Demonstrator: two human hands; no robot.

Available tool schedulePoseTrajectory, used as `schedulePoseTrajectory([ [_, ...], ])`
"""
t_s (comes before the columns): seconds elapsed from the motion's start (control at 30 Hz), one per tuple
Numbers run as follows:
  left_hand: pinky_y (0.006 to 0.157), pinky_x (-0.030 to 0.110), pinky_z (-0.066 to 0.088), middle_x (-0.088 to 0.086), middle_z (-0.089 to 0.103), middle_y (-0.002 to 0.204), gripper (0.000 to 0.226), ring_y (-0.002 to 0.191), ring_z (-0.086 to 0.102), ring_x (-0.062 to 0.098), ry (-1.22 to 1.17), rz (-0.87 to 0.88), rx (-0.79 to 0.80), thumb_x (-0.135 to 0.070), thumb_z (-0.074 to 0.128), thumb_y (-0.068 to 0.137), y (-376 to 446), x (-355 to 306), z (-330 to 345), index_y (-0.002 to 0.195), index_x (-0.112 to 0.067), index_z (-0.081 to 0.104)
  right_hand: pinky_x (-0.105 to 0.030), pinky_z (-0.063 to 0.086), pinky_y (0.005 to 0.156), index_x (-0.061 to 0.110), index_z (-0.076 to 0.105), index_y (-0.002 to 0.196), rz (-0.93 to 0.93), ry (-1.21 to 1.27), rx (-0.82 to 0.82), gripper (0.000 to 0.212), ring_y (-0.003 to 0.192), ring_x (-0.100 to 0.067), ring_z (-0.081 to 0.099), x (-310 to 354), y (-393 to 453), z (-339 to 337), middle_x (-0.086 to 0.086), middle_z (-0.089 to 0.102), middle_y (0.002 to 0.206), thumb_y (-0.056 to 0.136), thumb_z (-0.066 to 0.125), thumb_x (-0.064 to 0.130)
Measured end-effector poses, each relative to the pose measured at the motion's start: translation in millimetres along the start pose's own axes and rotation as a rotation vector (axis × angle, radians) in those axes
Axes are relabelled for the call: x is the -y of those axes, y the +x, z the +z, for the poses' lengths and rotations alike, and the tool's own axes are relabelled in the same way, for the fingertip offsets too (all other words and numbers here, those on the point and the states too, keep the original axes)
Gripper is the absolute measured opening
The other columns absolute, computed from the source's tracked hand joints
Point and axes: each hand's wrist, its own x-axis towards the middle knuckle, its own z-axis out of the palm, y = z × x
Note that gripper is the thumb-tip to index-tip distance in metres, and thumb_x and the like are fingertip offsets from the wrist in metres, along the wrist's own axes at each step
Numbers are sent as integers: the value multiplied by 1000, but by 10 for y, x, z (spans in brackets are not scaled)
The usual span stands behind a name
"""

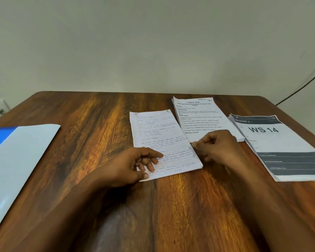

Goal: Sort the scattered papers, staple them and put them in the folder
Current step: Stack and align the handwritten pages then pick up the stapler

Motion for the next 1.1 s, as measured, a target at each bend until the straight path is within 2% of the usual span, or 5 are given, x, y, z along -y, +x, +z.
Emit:
schedulePoseTrajectory([
  [0.1, 76, 19, 55, -7, 69, 119, 55, 98, 69, 8, 57, 24, -29, -1, 80, 88, 20, 6, 58, 136, -24, 67, -39, 66, 63, 6, 76, 84, 151, 16, 113, 28, 66, -23, 77, -5, 6, -72, -6, 77, 70, 77, 91, 29],
  [0.2, 70, 14, 47, -17, 68, 107, 55, 91, 65, 2, 186, 11, -169, -50, 91, 76, 40, -19, 210, 124, -35, 70, -36, 63, 61, 2, 75, 88, 185, 105, 193, 26, 66, -27, 76, 28, -7, -42, -11, 78, 73, 78, 91, 20],
  [0.47, 67, 17, 39, -22, 59, 94, 75, 86, 55, -3, 410, 74, -284, -94, 61, 68, 117, 7, 392, 121, -41, 68, -28, 52, 45, -6, 72, 88, 142, 397, 210, 26, 53, -25, 65, 98, -41, 51, -23, 71, 73, 85, 84, 17],
  [0.73, 69, 21, 42, -21, 61, 90, 68, 86, 58, -2, 429, 90, -312, -93, 40, 84, 83, -68, 444, 121, -43, 68, -28, 55, 47, -5, 73, 92, 36, 416, 262, 22, 56, -25, 67, 164, -157, 236, -24, 74, 77, 81, 86, 9],
  [1.1, 67, 24, 44, -20, 61, 85, 44, 83, 58, 1, 433, 72, -321, -75, 46, 96, 106, -63, 469, 113, -41, 69, -30, 57, 52, -2, 74, 92, 5, 334, 326, 19, 63, -29, 70, 127, -185, 346, -21, 75, 77, 81, 86, 7],
])
